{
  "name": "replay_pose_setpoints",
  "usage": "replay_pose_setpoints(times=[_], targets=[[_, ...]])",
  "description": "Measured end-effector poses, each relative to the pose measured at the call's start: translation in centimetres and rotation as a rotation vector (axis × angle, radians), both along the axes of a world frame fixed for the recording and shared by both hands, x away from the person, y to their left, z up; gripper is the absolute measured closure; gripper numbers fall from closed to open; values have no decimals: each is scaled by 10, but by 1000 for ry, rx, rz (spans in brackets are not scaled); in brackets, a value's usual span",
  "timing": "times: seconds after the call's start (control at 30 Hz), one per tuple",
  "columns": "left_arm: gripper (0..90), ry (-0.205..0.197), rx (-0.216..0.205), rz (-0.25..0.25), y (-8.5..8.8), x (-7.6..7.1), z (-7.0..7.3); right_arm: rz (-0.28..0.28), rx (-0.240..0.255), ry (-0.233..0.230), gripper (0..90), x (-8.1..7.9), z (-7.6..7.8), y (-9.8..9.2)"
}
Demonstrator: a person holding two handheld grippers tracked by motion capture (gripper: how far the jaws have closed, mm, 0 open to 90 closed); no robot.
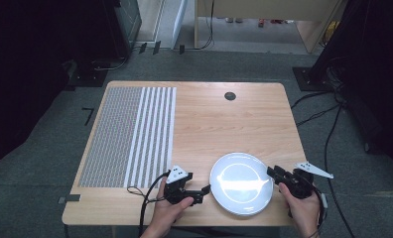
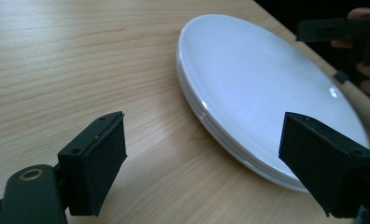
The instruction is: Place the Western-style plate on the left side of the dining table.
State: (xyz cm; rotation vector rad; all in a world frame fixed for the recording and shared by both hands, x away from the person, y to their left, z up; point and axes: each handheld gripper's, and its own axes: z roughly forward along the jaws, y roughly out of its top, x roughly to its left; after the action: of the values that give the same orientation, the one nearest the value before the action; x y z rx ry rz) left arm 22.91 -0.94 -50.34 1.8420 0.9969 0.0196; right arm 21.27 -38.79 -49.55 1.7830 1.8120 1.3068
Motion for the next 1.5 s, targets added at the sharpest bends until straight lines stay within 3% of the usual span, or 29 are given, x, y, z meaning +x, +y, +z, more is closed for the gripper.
replay_pose_setpoints(times=[0.07,0.23,0.4,0.6,0.77,1.5], targets=[[151,9,-8,-8,1,1,0,12,41,20,719,0,0,0],[198,25,-17,-20,0,0,-1,9,42,46,771,1,-3,-1],[228,40,-23,-46,-2,0,-2,6,134,74,795,2,-5,-5],[228,60,-25,-81,-6,-1,-5,-31,145,76,782,1,-6,-10],[230,65,-18,-97,-9,-2,-6,-37,139,100,784,1,-8,-8],[231,69,8,-177,-28,-13,-13,-45,165,118,798,0,-9,-7]])
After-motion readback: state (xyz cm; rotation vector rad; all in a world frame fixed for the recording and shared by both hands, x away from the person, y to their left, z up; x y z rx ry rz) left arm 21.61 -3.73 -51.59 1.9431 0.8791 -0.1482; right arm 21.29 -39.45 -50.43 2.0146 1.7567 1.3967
